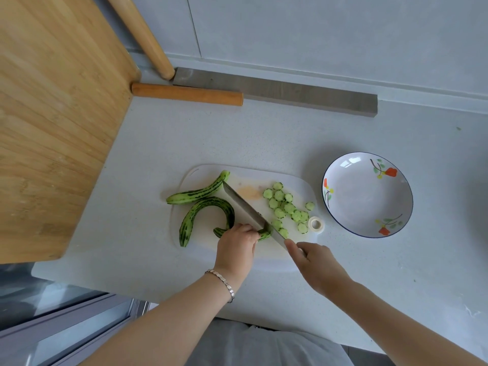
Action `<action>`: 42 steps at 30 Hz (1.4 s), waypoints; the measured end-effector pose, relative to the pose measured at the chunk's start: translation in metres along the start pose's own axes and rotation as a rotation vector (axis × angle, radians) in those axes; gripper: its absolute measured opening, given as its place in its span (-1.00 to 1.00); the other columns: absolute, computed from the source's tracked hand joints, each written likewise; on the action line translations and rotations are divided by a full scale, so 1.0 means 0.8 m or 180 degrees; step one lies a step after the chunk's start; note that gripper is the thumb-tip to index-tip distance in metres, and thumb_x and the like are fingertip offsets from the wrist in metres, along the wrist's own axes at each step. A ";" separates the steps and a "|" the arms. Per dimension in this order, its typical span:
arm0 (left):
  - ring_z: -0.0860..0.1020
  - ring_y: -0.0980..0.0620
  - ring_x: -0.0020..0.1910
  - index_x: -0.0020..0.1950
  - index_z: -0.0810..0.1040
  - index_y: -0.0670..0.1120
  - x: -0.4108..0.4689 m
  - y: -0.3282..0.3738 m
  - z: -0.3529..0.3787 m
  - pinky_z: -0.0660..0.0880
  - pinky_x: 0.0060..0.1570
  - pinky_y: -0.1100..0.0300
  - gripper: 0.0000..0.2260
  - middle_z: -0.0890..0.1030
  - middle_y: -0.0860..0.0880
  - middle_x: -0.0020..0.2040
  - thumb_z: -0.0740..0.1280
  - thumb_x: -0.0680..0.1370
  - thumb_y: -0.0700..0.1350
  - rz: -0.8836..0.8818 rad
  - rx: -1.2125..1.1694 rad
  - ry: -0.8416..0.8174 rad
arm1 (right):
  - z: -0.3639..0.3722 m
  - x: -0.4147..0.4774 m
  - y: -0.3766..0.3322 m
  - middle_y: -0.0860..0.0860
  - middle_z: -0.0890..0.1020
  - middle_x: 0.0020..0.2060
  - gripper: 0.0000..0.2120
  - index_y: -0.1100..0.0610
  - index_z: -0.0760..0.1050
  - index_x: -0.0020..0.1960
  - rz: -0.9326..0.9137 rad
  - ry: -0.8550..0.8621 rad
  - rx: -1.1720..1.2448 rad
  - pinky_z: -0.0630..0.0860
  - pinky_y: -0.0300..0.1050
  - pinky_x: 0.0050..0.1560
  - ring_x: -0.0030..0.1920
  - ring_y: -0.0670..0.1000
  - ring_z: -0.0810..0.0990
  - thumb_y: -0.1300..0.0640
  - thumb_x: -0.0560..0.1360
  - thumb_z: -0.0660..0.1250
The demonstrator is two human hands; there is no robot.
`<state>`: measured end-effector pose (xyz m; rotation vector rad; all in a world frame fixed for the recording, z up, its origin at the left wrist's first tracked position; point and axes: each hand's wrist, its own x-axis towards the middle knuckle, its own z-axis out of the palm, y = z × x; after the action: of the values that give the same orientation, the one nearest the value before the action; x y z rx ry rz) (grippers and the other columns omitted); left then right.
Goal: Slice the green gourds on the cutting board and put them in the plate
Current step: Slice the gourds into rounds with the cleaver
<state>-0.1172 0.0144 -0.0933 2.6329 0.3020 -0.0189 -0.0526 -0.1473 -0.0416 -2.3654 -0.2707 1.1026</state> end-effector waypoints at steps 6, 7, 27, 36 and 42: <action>0.53 0.01 -0.41 -0.45 0.57 -0.16 -0.002 -0.005 0.004 0.46 -0.57 0.25 -0.80 0.56 -0.01 -0.41 0.52 0.18 -0.40 -0.0121 -0.0153 -0.0044 | 0.003 0.002 0.008 0.09 0.30 -0.41 -0.52 0.16 0.26 -0.31 0.0144 0.0063 0.0487 0.20 -0.13 -0.32 -0.40 0.02 0.23 -0.22 0.54 0.07; 0.53 0.00 -0.42 -0.45 0.56 -0.17 -0.002 -0.005 0.004 0.46 -0.57 0.26 -0.80 0.56 -0.01 -0.42 0.52 0.18 -0.41 -0.0103 -0.0142 -0.0048 | 0.000 0.002 0.008 0.09 0.31 -0.41 -0.52 0.16 0.28 -0.31 0.0148 0.0061 0.0510 0.22 -0.13 -0.31 -0.39 0.02 0.24 -0.23 0.53 0.07; 0.54 -0.02 -0.40 -0.40 0.61 -0.16 -0.004 0.000 0.003 0.49 -0.50 0.26 -0.78 0.58 -0.02 -0.36 0.53 0.14 -0.43 -0.0072 -0.0199 0.0180 | 0.010 0.002 0.010 0.07 0.31 -0.42 -0.52 0.16 0.25 -0.32 0.0154 -0.0025 0.0458 0.21 -0.13 -0.33 -0.42 0.01 0.22 -0.22 0.54 0.08; 0.55 -0.03 -0.42 -0.32 0.68 -0.13 -0.001 0.009 0.004 0.47 -0.44 0.31 -0.68 0.61 0.00 -0.36 0.54 0.07 -0.47 -0.0013 -0.0194 0.0221 | -0.006 -0.001 0.008 -0.03 0.36 -0.53 -0.50 0.14 0.32 -0.35 0.0206 -0.0013 0.0849 0.25 -0.16 -0.39 -0.52 -0.04 0.25 -0.25 0.52 0.09; 0.55 -0.01 -0.43 -0.35 0.67 -0.13 0.000 0.007 0.004 0.46 -0.52 0.33 -0.68 0.62 0.00 -0.37 0.56 0.03 -0.45 0.0065 -0.0101 0.0077 | -0.015 -0.009 0.002 0.06 0.33 -0.44 -0.51 0.15 0.29 -0.31 0.0105 -0.0048 0.0528 0.24 -0.14 -0.33 -0.43 0.03 0.24 -0.26 0.51 0.07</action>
<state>-0.1157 0.0085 -0.0936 2.6062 0.2815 0.0243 -0.0481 -0.1558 -0.0310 -2.2230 -0.1402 1.1141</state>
